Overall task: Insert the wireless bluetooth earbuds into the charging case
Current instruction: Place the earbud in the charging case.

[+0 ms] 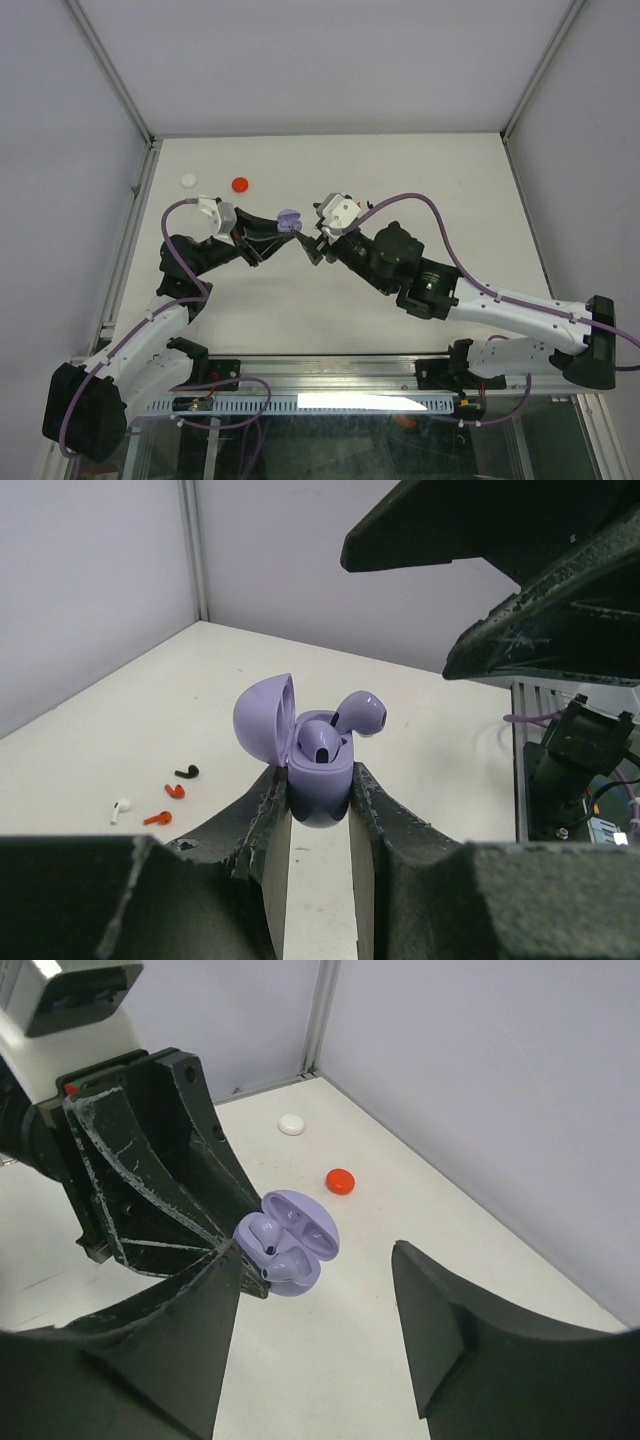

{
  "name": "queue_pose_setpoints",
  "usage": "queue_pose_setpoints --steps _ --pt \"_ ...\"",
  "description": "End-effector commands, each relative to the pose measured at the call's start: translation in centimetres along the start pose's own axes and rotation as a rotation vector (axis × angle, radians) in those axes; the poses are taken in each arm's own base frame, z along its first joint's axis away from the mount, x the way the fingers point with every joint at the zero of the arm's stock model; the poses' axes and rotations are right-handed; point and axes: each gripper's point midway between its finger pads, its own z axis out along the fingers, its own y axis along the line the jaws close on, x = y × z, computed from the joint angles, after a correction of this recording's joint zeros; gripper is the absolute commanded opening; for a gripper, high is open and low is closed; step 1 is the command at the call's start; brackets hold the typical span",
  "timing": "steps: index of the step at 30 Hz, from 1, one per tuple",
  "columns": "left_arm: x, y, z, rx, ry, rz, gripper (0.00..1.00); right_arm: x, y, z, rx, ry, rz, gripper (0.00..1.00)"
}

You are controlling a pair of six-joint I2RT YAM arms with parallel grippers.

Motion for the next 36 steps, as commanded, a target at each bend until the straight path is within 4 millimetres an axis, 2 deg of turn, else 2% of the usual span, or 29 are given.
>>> queue_pose_setpoints --steps 1,16,25,36 --pt "-2.3 0.1 0.1 -0.005 -0.063 0.095 0.00 -2.9 -2.0 -0.1 0.098 -0.046 0.086 0.65" --pt "-2.3 0.1 0.0 -0.005 -0.063 0.102 0.00 -0.2 -2.0 1.4 0.129 0.037 0.083 0.69" --pt "-2.3 0.0 0.0 -0.001 -0.064 0.106 0.00 1.4 -3.8 0.6 0.193 0.062 0.086 0.69" --pt "-2.3 -0.4 -0.1 0.018 -0.069 0.113 0.00 2.7 -4.9 0.1 0.199 0.083 0.084 0.69"
